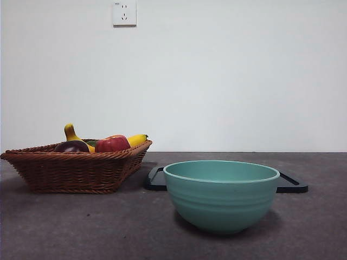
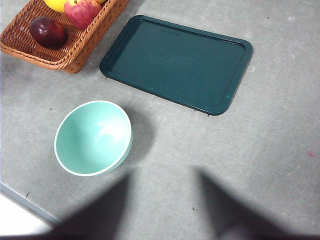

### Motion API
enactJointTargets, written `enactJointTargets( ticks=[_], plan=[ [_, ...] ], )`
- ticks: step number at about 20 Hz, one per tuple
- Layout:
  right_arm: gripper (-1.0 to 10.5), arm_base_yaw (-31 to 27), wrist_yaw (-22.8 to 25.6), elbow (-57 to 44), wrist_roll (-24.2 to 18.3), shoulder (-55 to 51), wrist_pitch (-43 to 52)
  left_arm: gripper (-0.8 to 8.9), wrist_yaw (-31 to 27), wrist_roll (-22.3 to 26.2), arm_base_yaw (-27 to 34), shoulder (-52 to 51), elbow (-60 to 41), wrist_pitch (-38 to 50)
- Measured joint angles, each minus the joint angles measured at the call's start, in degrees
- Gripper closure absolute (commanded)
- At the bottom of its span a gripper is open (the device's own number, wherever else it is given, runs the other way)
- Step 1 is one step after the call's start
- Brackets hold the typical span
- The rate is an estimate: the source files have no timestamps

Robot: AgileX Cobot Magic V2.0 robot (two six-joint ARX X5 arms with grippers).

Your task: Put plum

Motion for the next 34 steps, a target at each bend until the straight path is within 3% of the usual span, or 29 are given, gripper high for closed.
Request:
enactJointTargets(
  ticks=[13,18,25,34],
  plan=[
    [5.2,0.02,0.04,0.0,0.09,-0.02,0.52,3.46,0.0,-1.53,-1.42,3.82,2.21,2.67],
    [5.2,0.02,0.04,0.0,0.11,-0.02,0.59,3.49,-1.07,-2.29,-5.51,14.64,8.61,6.23],
    [5.2,0.02,0.0,0.0,0.57,0.0,0.77,3.49,-8.94,-2.82,-13.81,34.82,19.37,10.14],
    [5.2,0.02,0.0,0.0,0.57,-0.02,0.77,3.49,-13.84,-2.8,-17.27,53.48,21.51,14.84]
  ],
)
